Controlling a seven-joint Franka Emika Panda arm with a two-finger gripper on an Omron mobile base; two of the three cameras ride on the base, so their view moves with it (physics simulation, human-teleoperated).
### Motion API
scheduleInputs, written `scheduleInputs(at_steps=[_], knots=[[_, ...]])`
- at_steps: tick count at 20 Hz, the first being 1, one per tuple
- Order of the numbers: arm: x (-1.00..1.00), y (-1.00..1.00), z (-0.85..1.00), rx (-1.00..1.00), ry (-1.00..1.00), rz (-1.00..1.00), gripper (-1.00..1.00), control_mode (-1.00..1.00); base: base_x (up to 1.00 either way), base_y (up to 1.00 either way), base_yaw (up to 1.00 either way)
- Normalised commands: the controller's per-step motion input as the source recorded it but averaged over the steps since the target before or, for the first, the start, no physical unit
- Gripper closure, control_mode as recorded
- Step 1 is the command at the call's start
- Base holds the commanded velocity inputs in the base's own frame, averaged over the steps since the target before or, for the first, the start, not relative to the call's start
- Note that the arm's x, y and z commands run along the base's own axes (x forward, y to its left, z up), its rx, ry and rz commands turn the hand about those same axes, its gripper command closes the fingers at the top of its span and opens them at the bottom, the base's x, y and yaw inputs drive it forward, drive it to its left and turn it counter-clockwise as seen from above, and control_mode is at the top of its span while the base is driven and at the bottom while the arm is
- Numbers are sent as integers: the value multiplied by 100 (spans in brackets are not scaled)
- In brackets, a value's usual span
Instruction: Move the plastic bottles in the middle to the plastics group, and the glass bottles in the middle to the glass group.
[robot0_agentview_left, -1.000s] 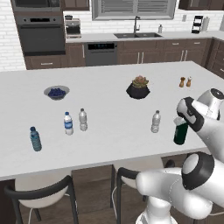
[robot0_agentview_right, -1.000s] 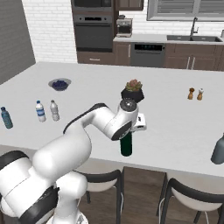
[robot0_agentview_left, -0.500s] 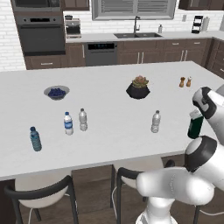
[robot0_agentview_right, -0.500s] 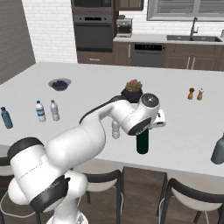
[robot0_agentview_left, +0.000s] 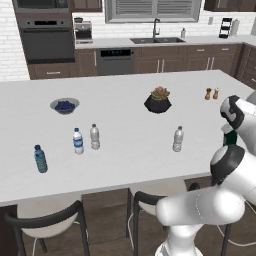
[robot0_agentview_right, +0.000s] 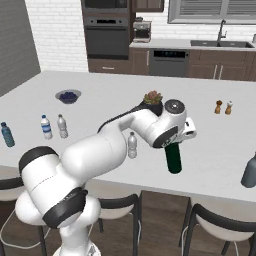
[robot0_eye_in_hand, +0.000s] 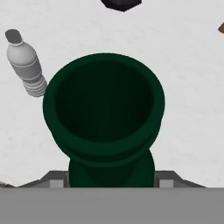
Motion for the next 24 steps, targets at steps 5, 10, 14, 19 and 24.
scheduleInputs(at_steps=[5, 10, 14, 19, 24], knots=[[-8, -23, 0, 0, -5, 0, 100, -100, 0, 0, 0], [-16, -51, 2, 2, -14, -2, 100, -100, 0, 0, 0], [-2, -59, 22, 0, -2, -8, 100, -100, 0, 0, 0], [0, -44, 39, 1, 4, -6, 100, -100, 0, 0, 0], [0, -52, 15, 4, 1, -8, 100, -100, 0, 0, 0]])
